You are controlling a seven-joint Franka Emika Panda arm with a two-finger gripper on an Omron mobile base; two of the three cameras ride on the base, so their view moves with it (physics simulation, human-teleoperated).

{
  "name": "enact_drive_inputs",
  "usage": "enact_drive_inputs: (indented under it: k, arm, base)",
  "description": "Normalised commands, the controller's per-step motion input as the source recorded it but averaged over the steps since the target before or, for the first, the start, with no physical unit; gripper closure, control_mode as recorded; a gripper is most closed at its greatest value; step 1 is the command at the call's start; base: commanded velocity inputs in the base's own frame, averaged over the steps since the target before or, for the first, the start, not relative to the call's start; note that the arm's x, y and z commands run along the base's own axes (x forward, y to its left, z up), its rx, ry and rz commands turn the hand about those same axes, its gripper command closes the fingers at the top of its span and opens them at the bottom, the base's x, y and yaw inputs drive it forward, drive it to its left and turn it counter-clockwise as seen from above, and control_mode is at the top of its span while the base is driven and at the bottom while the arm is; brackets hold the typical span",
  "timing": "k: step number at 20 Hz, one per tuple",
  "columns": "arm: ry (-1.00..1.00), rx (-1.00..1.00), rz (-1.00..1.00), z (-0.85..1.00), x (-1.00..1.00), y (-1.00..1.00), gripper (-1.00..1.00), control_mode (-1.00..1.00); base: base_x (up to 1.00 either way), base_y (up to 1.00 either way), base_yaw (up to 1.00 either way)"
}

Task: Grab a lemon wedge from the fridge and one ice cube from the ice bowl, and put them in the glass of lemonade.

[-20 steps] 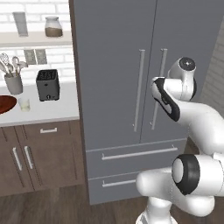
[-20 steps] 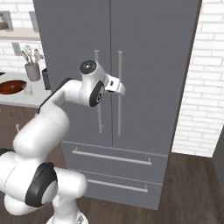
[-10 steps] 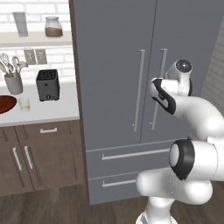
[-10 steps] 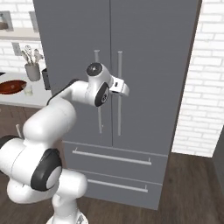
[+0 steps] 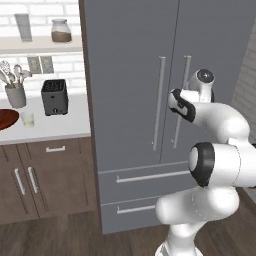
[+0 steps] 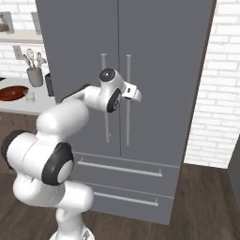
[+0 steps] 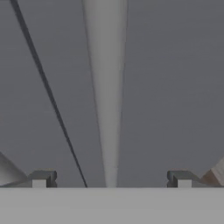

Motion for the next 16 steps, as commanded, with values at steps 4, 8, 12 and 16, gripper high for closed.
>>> enact_drive_inputs:
  k: [4, 8, 12, 16]
  arm:
    - [0.0, 0.0, 0.0, -0.21, 0.57, 0.0, -1.0, -1.0]
    - [0.0, 0.0, 0.01, -0.2, 0.48, 0.0, -1.0, -1.0]
    - [0.0, 0.0, 0.03, -0.2, 0.36, 0.0, -1.0, -1.0]
    - [0.0, 0.0, 0.04, -0.19, 0.3, 0.0, -1.0, -1.0]
  base:
    - [0.0, 0.0, 0.0]
    - [0.0, 0.0, 0.0]
    - [0.0, 0.0, 0.0]
    - [0.0, 0.0, 0.0]
